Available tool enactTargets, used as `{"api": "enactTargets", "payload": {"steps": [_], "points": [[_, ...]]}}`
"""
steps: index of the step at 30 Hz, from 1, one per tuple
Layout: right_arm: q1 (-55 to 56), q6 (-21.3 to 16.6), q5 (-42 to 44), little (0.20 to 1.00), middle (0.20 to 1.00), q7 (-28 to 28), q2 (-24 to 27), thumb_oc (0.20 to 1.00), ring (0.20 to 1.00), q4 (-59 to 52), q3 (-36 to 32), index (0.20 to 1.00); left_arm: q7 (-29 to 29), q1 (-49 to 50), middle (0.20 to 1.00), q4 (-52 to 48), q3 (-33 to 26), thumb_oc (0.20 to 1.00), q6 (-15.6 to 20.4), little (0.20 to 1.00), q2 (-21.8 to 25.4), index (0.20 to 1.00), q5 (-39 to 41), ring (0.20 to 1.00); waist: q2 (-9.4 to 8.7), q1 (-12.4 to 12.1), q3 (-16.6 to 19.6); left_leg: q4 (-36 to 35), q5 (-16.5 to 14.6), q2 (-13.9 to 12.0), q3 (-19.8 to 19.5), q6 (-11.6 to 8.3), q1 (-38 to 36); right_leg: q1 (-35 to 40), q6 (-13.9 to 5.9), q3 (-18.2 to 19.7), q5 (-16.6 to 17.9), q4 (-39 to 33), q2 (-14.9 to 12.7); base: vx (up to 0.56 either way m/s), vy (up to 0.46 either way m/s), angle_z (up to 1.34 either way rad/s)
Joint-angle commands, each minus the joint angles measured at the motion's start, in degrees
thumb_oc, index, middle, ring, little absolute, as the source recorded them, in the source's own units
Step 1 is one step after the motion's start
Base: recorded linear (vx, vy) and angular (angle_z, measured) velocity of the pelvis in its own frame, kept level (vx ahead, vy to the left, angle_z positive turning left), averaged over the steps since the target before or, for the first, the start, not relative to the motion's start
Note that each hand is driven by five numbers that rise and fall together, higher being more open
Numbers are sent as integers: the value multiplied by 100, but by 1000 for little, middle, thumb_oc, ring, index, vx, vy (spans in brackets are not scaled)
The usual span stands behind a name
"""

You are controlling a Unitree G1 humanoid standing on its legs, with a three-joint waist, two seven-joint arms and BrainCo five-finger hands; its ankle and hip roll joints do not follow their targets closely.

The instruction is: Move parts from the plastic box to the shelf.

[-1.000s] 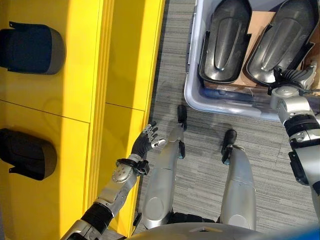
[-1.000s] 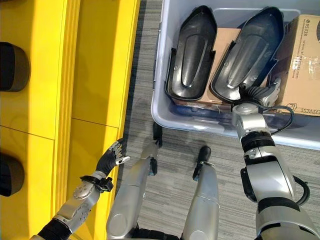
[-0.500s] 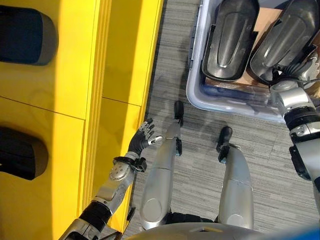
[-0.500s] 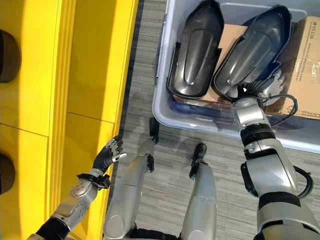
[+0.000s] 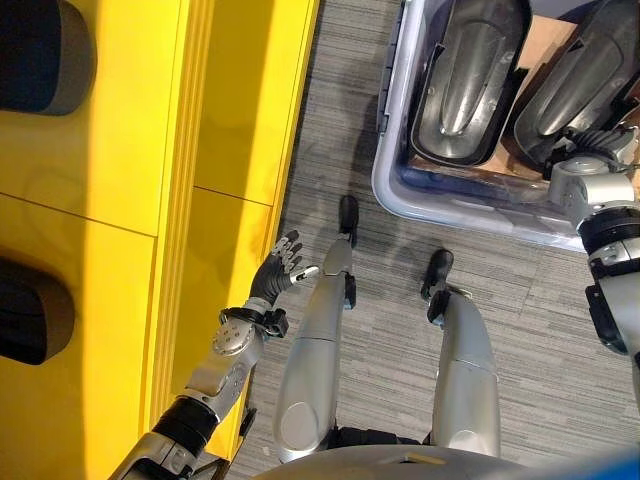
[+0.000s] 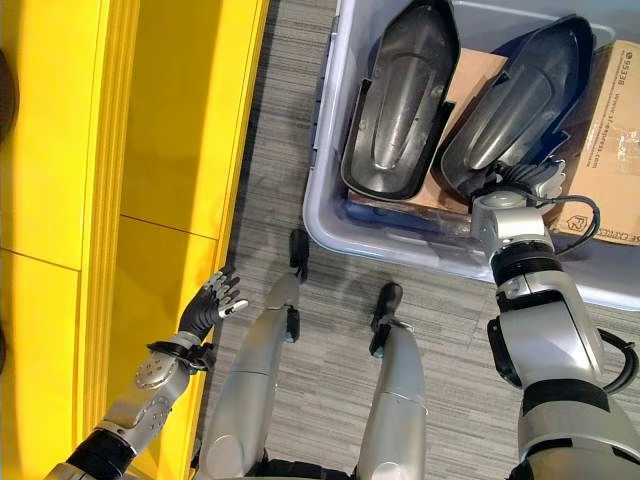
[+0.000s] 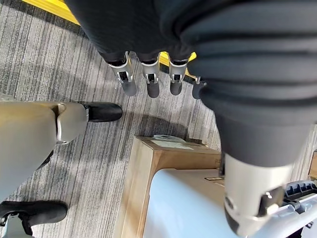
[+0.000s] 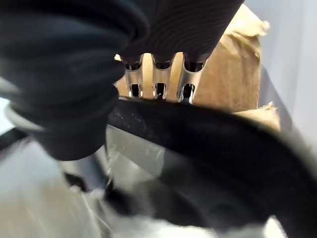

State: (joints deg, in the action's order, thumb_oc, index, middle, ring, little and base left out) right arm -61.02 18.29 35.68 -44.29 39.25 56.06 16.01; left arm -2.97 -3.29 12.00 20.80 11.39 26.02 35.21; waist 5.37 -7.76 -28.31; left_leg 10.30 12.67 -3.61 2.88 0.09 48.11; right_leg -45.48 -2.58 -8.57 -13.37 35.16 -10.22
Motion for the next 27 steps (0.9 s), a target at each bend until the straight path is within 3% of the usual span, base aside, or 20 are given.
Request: {"api": "enactTargets", "payload": {"steps": [1, 12, 17, 22, 27], "points": [[240, 60, 193, 200, 200, 528, -297, 200, 200, 174, 207, 200, -22, 31, 1000, -198, 4, 1000, 49, 1000, 68, 1000, -114, 1000, 86, -280, -148, 810, -1144, 338, 29, 47, -16, 332, 82, -20, 669, -775, 207, -11, -21, -7], [10, 518, -425, 200, 200, 652, -98, 200, 200, 398, 452, 200, -95, -29, 1000, -242, 57, 1000, 108, 1000, 108, 1000, -54, 1000, 192, -260, -148, 736, -1087, 313, 43, 12, -25, 238, 111, -11, 630, -663, 207, -17, -18, -2], [-39, 557, -624, 200, 200, 731, -46, 200, 200, 488, 526, 200, -78, -43, 1000, -250, 92, 1000, 126, 1000, 144, 1000, -33, 1000, 228, -252, -148, 715, -1080, 317, 40, 4, -81, 261, 105, 1, 633, -655, 199, 0, 0, 0], [-125, 271, -1176, 200, 200, 599, -13, 200, 200, 452, 613, 200, -72, -42, 1000, -217, 112, 1000, 179, 1000, 157, 1000, -57, 1000, 250, -253, -148, 654, -1074, 316, 51, 12, -180, 337, 103, 5, 640, -692, 196, 0, 0, 0], [-76, -602, -1900, 200, 200, 120, -26, 200, 200, 18, 471, 200, -94, 62, 1000, -220, 119, 1000, 353, 1000, 186, 1000, -155, 1000, 268, -240, -148, 585, -1109, 326, 67, 32, -447, 589, 85, 25, 634, -788, 182, -12, -40, 0]]}}
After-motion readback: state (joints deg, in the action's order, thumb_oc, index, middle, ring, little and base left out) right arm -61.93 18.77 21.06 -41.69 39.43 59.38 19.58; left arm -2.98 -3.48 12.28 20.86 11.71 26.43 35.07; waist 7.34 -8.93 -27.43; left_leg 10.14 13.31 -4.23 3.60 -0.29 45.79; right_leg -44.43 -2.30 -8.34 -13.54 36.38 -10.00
